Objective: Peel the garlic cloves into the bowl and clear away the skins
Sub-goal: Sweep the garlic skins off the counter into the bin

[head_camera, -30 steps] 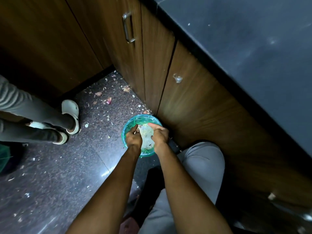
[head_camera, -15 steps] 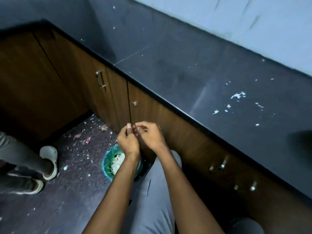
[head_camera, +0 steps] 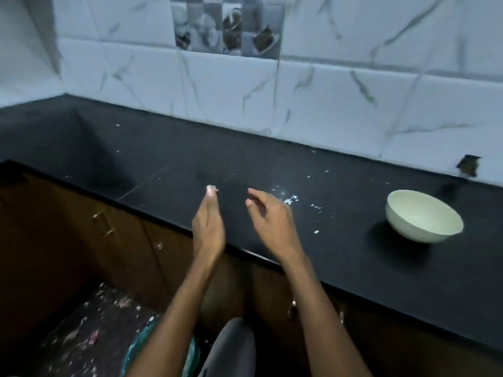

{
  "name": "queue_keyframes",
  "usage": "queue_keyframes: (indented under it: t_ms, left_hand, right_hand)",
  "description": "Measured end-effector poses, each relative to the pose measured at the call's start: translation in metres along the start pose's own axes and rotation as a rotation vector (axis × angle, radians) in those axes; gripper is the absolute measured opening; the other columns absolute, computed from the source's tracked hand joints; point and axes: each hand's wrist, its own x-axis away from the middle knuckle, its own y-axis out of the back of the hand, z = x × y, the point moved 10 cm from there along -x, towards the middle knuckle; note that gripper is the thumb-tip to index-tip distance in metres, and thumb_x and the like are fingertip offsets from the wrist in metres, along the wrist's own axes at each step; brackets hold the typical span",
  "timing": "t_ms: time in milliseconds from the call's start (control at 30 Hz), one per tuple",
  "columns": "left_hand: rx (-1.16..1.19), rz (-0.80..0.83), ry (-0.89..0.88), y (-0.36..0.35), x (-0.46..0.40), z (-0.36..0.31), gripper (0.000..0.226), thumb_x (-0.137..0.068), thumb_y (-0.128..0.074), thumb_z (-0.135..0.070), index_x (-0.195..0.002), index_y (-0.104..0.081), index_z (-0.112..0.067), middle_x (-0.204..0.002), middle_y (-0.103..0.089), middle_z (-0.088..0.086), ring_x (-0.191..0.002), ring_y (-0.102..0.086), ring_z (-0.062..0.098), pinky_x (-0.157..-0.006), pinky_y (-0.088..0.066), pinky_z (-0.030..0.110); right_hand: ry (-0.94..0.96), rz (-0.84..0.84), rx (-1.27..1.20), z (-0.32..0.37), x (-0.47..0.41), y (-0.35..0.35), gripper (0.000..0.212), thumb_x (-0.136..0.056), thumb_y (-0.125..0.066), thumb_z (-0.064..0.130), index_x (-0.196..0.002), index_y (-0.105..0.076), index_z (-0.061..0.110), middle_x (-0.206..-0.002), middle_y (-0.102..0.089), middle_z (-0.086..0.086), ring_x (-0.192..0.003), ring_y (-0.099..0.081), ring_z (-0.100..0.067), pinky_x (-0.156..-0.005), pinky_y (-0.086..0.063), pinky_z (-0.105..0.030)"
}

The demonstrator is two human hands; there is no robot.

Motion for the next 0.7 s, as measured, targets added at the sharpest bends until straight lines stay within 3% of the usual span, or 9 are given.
queue_keyframes:
  t_ms: [67,167,233,300,400,500,600,700]
  left_hand:
    - [-0.289,0.175,-0.123,-0.038,-0.011,-0.004,0.057,-0.111,-0.033,-0.046,-0.156,-0.043,-0.013,-0.165,-0.036,0.003,-0.155,-0.025,0.010,-0.126,-0.014,0.026]
    - [-0.777,0.404,-0.244,-0.083,-0.032,0.022,0.072,-0.107,-0.023,-0.058,-0.164,-0.023,-0.013,-0.173,-0.010,0.006,-0.160,0.002,0.016,-0.130,0.002,0.042]
    - [-1.080,0.530,-0.237,-0.104,-0.035,0.050,0.083,-0.102,-0.014,-0.068,-0.166,-0.005,-0.015,-0.174,0.007,0.006,-0.159,0.014,0.017,-0.128,0.009,0.048]
    - [-1.230,0.598,-0.258,-0.118,-0.030,0.064,0.092,-0.095,-0.004,-0.076,-0.166,0.005,-0.018,-0.172,0.017,0.002,-0.158,0.019,0.016,-0.126,0.014,0.051]
    - [-1.250,0.629,-0.342,-0.155,-0.031,0.069,0.098,-0.086,0.009,-0.079,-0.165,0.005,-0.021,-0.171,0.018,-0.003,-0.157,0.019,0.014,-0.126,0.014,0.051]
    - [-1.122,0.627,-0.378,-0.175,-0.045,0.066,0.101,-0.087,0.018,-0.076,-0.166,-0.008,-0.020,-0.174,0.006,0.001,-0.159,0.013,0.014,-0.129,0.007,0.047]
    - [-0.844,0.513,-0.288,-0.175,-0.071,0.064,0.076,-0.106,-0.012,-0.058,-0.161,-0.030,-0.009,-0.172,-0.016,0.008,-0.160,-0.003,0.018,-0.130,-0.003,0.039]
    - [-0.736,0.499,-0.276,-0.180,-0.080,0.064,0.066,-0.109,-0.023,-0.053,-0.156,-0.040,-0.010,-0.170,-0.024,0.006,-0.159,-0.008,0.013,-0.130,-0.006,0.037]
  right_hand:
    - [-0.025,-0.031,0.192,-0.028,-0.004,0.043,0.041,-0.104,-0.063,0.027,-0.139,-0.064,0.005,-0.140,-0.065,-0.010,-0.133,-0.059,-0.022,-0.113,-0.037,-0.025]
    - [-0.251,0.057,0.427,-0.098,0.003,0.091,0.075,-0.104,-0.048,0.058,-0.158,-0.038,0.007,-0.166,-0.035,-0.012,-0.158,-0.021,-0.024,-0.128,-0.019,-0.039]
    - [-0.443,0.156,0.568,-0.148,0.016,0.111,0.100,-0.097,-0.030,0.078,-0.165,-0.015,0.005,-0.173,-0.009,-0.016,-0.161,0.001,-0.025,-0.131,-0.004,-0.045]
    - [-0.548,0.303,0.716,-0.173,0.029,0.108,0.112,-0.090,-0.013,0.087,-0.164,0.003,0.005,-0.173,0.009,-0.015,-0.160,0.015,-0.026,-0.129,0.007,-0.047]
    - [-0.495,0.396,0.805,-0.171,0.023,0.076,0.110,-0.089,-0.002,0.088,-0.164,0.008,0.009,-0.172,0.017,-0.006,-0.157,0.024,-0.022,-0.127,0.016,-0.046]
    - [-0.326,0.461,0.678,-0.142,0.019,0.034,0.096,-0.097,-0.008,0.079,-0.165,0.007,0.011,-0.173,0.012,-0.003,-0.157,0.020,-0.012,-0.128,0.013,-0.038]
    - [-0.402,0.303,0.246,-0.153,-0.005,0.052,0.083,-0.104,-0.026,0.067,-0.167,-0.004,0.018,-0.174,0.000,0.000,-0.157,0.008,-0.005,-0.126,0.006,-0.026]
    - [-0.428,0.163,0.383,-0.201,-0.048,0.100,0.090,-0.101,-0.026,0.071,-0.167,-0.005,0.013,-0.174,0.001,-0.008,-0.159,0.010,-0.014,-0.129,0.005,-0.034]
